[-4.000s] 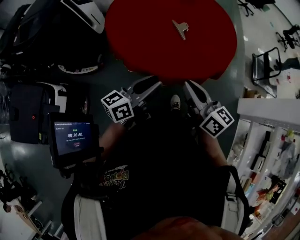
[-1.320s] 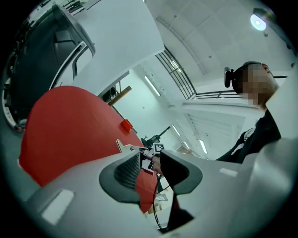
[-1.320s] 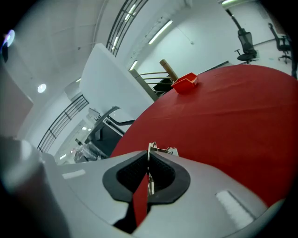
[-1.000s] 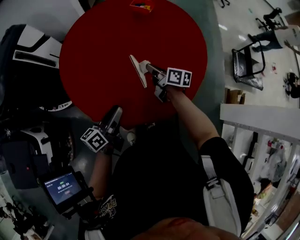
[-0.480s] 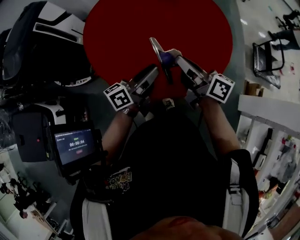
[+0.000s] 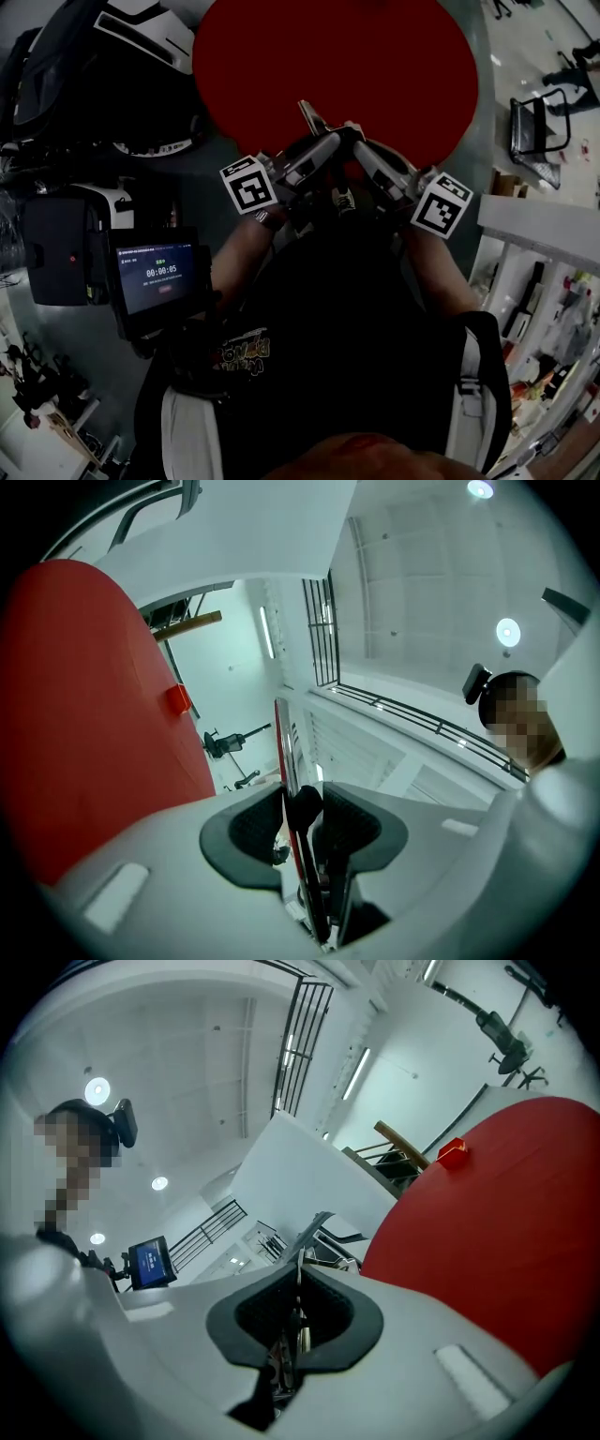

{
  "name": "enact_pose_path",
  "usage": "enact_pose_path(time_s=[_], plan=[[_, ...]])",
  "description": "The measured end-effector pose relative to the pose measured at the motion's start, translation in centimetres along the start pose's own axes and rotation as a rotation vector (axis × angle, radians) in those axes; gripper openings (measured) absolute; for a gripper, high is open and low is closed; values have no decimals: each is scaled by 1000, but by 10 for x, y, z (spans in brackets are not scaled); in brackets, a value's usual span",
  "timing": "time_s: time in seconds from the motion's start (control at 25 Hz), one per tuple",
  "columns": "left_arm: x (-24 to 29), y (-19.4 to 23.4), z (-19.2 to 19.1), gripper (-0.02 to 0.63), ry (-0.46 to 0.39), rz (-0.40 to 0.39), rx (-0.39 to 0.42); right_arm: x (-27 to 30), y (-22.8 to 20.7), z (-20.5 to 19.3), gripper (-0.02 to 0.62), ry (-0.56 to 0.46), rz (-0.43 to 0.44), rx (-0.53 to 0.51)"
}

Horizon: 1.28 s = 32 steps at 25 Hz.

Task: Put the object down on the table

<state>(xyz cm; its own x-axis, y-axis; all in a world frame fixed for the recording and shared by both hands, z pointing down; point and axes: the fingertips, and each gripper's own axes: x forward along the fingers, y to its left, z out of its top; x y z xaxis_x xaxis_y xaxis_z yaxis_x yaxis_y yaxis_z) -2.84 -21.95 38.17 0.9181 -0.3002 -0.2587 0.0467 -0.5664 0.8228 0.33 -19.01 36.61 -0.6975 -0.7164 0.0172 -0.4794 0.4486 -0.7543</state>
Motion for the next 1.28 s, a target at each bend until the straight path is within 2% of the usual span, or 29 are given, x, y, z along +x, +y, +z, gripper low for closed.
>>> enact_pose_path(time_s=[0.32,0.52,0.68,0.96,1.28], plan=[[-23,-41,-21,135,-3,-69,-9,-27,38,-27,18,-48,7,-30],[-27,-91,-74,135,37,-68,76,-87,69,-51,20,-50,42,-58],[-22,-94,-75,136,60,-55,118,-89,68,-52,23,-23,63,-61],[-32,-94,-79,138,72,-48,91,-83,74,-68,28,33,61,-81],[18,-148,-186,138,83,-17,104,-209,80,-79,26,67,83,-58]])
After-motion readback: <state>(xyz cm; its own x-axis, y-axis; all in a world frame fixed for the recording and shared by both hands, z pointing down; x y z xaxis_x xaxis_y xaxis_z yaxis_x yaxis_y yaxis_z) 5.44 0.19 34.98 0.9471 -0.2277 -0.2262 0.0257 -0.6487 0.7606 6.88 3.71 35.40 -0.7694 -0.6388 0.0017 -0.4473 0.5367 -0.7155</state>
